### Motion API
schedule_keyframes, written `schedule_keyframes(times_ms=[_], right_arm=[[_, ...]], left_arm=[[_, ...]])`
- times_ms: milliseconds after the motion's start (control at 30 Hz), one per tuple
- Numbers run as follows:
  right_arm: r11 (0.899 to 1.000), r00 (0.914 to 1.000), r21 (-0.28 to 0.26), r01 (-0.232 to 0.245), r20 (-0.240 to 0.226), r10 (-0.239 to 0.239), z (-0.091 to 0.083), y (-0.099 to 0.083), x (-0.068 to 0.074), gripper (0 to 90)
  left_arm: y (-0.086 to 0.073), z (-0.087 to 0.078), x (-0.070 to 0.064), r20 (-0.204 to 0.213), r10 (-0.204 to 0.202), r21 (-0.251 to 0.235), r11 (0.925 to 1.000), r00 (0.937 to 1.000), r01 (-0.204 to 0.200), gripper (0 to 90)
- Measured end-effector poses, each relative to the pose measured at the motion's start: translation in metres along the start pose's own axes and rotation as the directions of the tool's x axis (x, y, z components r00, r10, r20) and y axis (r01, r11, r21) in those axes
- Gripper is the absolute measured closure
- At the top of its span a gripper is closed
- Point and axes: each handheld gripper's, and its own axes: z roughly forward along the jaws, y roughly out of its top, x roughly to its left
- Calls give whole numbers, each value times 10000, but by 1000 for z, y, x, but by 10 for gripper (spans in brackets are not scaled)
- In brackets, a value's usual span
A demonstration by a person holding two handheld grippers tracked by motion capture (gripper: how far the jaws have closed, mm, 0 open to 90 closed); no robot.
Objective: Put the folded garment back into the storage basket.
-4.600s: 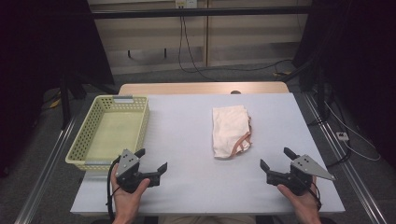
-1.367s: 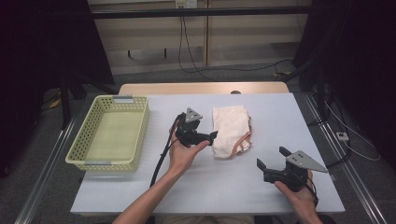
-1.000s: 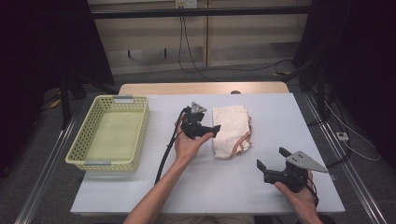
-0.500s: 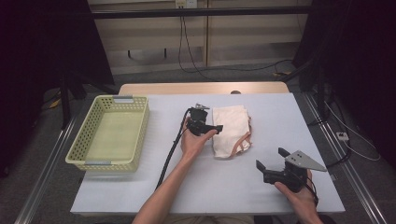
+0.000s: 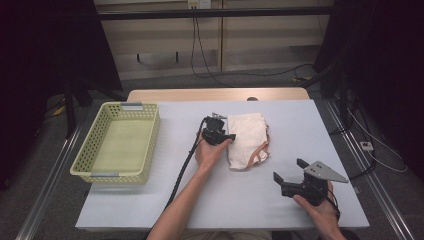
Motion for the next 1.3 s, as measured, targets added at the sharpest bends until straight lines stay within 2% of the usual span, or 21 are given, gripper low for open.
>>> schedule_keyframes(times_ms=[67, 100, 133, 200, 233, 267, 300, 333, 367, 400, 433, 500, 567, 667, 800, 1067, 1300], right_arm=[[10000, 10000, 80, 37, -55, -37, 1, 0, 1, 50], [9999, 10000, 123, -6, -93, 8, 2, 0, 1, 49], [9999, 10000, 142, 14, -94, -13, 2, 0, 1, 49], [9998, 9999, 171, 36, -144, -33, 3, 0, 2, 50], [9998, 9999, 167, 55, -143, -52, 3, 0, 2, 49], [9998, 9999, 172, 57, -149, -55, 4, 0, 2, 50], [9998, 9998, 173, 70, -162, -67, 4, 0, 2, 50], [9998, 9999, 189, 64, -161, -61, 4, 0, 2, 50], [9998, 9998, 191, 49, -174, -45, 4, 0, 2, 50], [9998, 9998, 175, 68, -184, -65, 4, 0, 2, 50], [9998, 9998, 177, 79, -184, -76, 4, 0, 2, 50], [9998, 9998, 200, 41, -177, -38, 4, 0, 2, 50], [9998, 9998, 204, 39, -201, -35, 4, 0, 2, 50], [9998, 9998, 207, 64, -208, -59, 4, 0, 2, 50], [9998, 9997, 206, 58, -236, -53, 3, 0, 2, 50], [9997, 9998, 227, 8, -213, -3, 3, 0, 1, 51], [9999, 9998, 144, 24, -215, -21, 3, 0, 1, 52]], left_arm=[[1, 1, -1, 99, -10, 64, 10000, 10000, 9, 529], [1, 1, -2, 254, 149, 179, 9997, 9996, -154, 558], [0, 1, -3, 329, 140, 80, 9999, 9994, -143, 604], [0, 2, -4, 196, 144, 103, 9998, 9997, -146, 632], [0, 2, -4, 323, 2, 36, 10000, 9995, -3, 659], [0, 2, -3, 558, -1, 179, 9998, 9984, -9, 686], [0, 3, -5, 354, -31, 114, 9999, 9994, 27, 707], [1, 4, -7, 269, 46, 170, 9998, 9996, -51, 712], [2, 5, -11, 216, 434, 251, 9987, 9988, -440, 713], [4, 6, -12, 301, 563, 357, 9977, 9980, -573, 723], [4, 7, -13, 337, 400, 293, 9987, 9986, -410, 738], [4, 10, -12, 666, 214, 286, 9993, 9975, -233, 776], [4, 10, -14, 622, 227, 218, 9995, 9978, -241, 789], [5, 10, -13, 941, 21, 444, 9990, 9956, -63, 840], [6, 10, -15, 854, 284, 430, 9986, 9959, -322, 859], [6, 8, -17, 757, 388, 193, 9990, 9964, -403, 864], [11, 0, -17, 940, 482, -183, 9987, 9944, -467, 866]])
